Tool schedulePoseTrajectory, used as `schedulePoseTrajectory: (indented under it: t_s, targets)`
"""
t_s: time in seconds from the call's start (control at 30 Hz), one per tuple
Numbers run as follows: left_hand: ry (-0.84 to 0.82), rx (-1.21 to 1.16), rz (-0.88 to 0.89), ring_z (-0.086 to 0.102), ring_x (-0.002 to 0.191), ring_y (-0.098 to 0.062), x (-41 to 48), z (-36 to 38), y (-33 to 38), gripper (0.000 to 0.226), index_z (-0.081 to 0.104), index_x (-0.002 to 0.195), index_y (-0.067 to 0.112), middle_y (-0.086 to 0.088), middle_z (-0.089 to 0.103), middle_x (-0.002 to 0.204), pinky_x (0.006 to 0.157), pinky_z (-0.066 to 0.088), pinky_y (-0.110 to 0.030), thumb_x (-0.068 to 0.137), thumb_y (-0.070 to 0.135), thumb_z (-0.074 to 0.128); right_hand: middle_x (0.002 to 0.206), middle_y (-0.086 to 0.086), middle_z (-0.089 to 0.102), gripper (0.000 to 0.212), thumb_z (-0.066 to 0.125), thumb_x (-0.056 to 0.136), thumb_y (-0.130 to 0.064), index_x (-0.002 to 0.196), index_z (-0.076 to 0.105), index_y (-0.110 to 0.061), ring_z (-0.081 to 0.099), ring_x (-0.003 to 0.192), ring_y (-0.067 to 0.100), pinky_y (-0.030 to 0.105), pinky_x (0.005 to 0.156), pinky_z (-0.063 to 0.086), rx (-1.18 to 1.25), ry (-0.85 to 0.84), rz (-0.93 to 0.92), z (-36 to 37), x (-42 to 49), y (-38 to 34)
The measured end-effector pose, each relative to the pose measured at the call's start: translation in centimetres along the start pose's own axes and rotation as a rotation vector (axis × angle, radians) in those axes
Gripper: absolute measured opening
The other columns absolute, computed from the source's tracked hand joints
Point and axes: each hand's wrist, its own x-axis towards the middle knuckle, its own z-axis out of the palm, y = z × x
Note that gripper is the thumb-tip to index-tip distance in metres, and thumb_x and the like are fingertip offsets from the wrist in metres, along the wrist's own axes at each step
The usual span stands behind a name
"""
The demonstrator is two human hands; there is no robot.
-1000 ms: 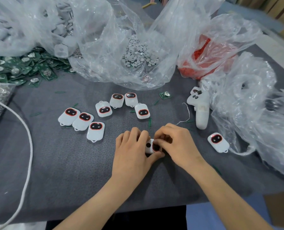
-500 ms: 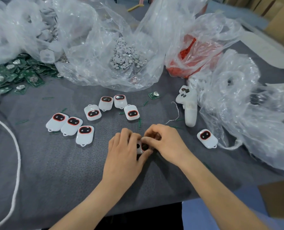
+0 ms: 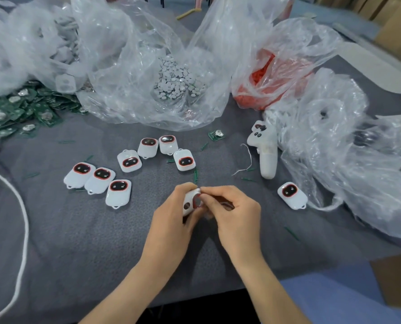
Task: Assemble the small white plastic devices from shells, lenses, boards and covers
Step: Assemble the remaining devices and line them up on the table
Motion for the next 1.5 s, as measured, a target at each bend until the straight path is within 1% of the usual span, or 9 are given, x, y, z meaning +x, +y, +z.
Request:
schedulePoseTrajectory:
  t_s: [0.13,0.27,0.4,0.67,0.93,1.1,1.27,1.37,1.5]
  targets:
    - [-0.010,-0.024,0.000,0.056,0.089,0.007,0.4,-0.4,0.0,0.046,0.055,0.125,0.023,0.028,0.056,0.101,0.080,0.037,0.000,0.083,0.013,0.072,0.080,-0.006,0.071,0.022,0.074,0.080,-0.005,0.087,0.075,-0.026,0.067,0.069,0.014,0.032,0.065,0.056,-0.009,0.096,-0.058,0.6,-0.4,-0.1]
    - [-0.058,0.024,0.023,0.056,0.075,0.010,0.9,-1.3,0.2,0.040,0.061,0.118,0.029,0.025,0.058,0.083,0.073,0.041,-0.005,0.082,0.018,0.075,0.074,-0.006,0.068,0.018,0.072,0.082,-0.007,0.082,0.069,-0.025,0.067,0.063,0.014,0.032,0.057,0.056,-0.088,0.090,-0.086,0.5,-0.2,-0.3]
    - [-0.111,0.222,0.015,0.057,0.077,-0.014,1.1,-1.9,0.2,0.025,0.068,0.106,0.033,0.010,0.051,0.094,0.067,0.050,-0.037,0.082,0.036,0.072,0.078,-0.002,0.067,0.017,0.071,0.080,-0.001,0.081,0.073,-0.017,0.067,0.063,0.013,0.030,0.062,0.056,-0.172,-0.017,-0.045,-0.4,1.1,-0.3]
    - [-0.269,0.311,-0.052,0.057,0.102,-0.014,1.5,-3.9,-0.5,0.063,0.046,0.135,0.042,0.018,0.040,0.127,0.087,0.049,-0.038,0.078,0.043,0.073,0.094,0.004,0.065,0.015,0.072,0.083,-0.010,0.097,0.075,-0.011,0.061,0.072,0.011,0.028,0.079,0.051,-0.550,-0.204,-0.048,-2.3,2.7,-0.6]
    - [-0.335,0.349,-0.019,0.042,0.076,-0.006,2.0,-5.2,-0.8,0.053,0.050,0.134,0.038,0.020,0.038,0.135,0.083,0.050,-0.035,0.084,0.031,0.069,0.094,-0.007,0.054,0.040,0.085,0.068,-0.019,0.105,0.070,-0.021,0.055,0.069,0.003,0.009,0.070,0.043,-0.562,-0.467,0.060,-2.7,1.5,-1.8]
    - [-0.203,0.313,0.028,0.051,0.076,-0.006,1.2,-5.4,-0.4,0.043,0.058,0.124,0.035,0.018,0.040,0.130,0.079,0.050,-0.031,0.084,0.025,0.070,0.089,-0.008,0.054,0.015,0.078,0.076,-0.021,0.090,0.071,-0.020,0.055,0.082,0.011,0.028,0.080,0.047,-0.732,-0.559,-0.065,-3.1,0.7,-1.6]
    - [-0.194,0.059,0.150,0.060,0.077,0.001,-0.1,-4.6,0.4,0.031,0.069,0.109,0.024,0.016,0.063,0.094,0.072,0.044,-0.007,0.083,0.008,0.072,0.071,-0.004,0.067,0.014,0.071,0.083,-0.008,0.082,0.075,-0.022,0.060,0.061,0.004,0.016,0.063,0.047,-0.305,-0.461,0.012,-3.2,0.4,-2.0]
    - [-0.197,-0.212,-0.113,0.068,0.071,-0.002,-0.9,-3.6,0.9,0.023,0.071,0.096,0.023,0.008,0.073,0.076,0.068,0.051,-0.012,0.086,0.003,0.067,0.066,0.004,0.070,0.015,0.064,0.085,0.003,0.084,0.073,-0.009,0.064,0.060,0.010,0.020,0.057,0.050,0.132,-0.446,0.258,-2.0,-0.3,-1.9]
    - [-0.194,-0.520,-0.422,0.068,0.059,-0.013,-0.5,-3.7,0.8,0.020,0.072,0.102,0.007,-0.006,0.072,0.068,0.057,0.054,-0.019,0.090,-0.003,0.059,0.072,0.004,0.069,0.029,0.070,0.080,0.005,0.097,0.072,-0.019,0.066,0.062,0.014,0.022,0.058,0.052,0.151,-0.427,0.218,-1.5,-0.9,-2.3]
